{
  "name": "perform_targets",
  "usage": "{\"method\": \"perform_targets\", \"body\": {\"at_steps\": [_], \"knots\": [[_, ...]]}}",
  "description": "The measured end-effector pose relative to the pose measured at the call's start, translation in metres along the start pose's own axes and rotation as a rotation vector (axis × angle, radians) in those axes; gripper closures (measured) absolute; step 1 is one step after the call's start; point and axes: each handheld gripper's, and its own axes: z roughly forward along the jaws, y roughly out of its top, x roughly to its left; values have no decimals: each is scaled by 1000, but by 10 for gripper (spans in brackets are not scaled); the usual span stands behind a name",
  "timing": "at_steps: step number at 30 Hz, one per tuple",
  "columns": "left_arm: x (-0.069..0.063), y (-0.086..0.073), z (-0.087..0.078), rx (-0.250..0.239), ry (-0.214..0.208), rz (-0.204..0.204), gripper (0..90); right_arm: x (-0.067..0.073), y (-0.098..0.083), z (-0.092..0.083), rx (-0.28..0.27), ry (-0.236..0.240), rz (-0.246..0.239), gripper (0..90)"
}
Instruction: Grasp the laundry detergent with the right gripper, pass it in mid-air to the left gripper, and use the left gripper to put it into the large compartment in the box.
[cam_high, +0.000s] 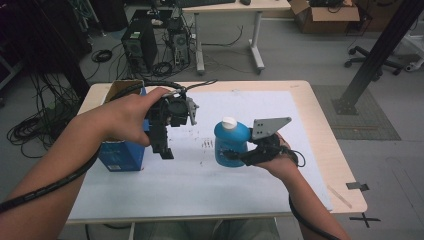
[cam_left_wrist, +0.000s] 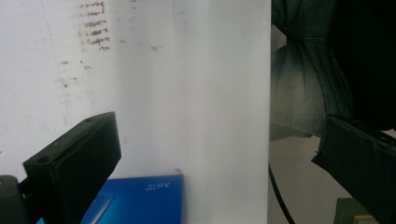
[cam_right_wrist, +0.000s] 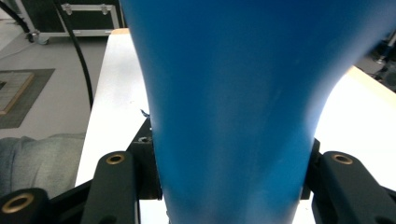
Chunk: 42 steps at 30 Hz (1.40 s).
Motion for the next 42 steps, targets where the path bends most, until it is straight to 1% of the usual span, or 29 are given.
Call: {"method": "perform_targets", "body": {"at_steps": [3,8,12,20,27,33,38,39,42], "knots": [[0,2,2,4,-2,11,1,1,-1,6,2,16,-4,457],[-2,5,7,-2,-9,23,2,5,-3,17,-5,51,-15,458],[-3,7,10,-2,-10,30,2,8,-4,26,7,67,-23,457],[-4,12,15,-2,-13,40,2,12,-2,43,-2,96,-27,457],[-5,14,19,0,-17,46,1,15,-2,59,2,125,-30,457],[-5,17,21,-1,-20,54,1,17,-2,69,-3,134,-25,457],[-6,20,22,0,-19,62,1,16,0,74,-5,140,-31,457],[-6,20,22,-1,-19,58,1,16,0,75,-4,140,-37,457],[-6,20,22,-5,-17,60,1,16,0,78,-2,146,-34,457]]}}
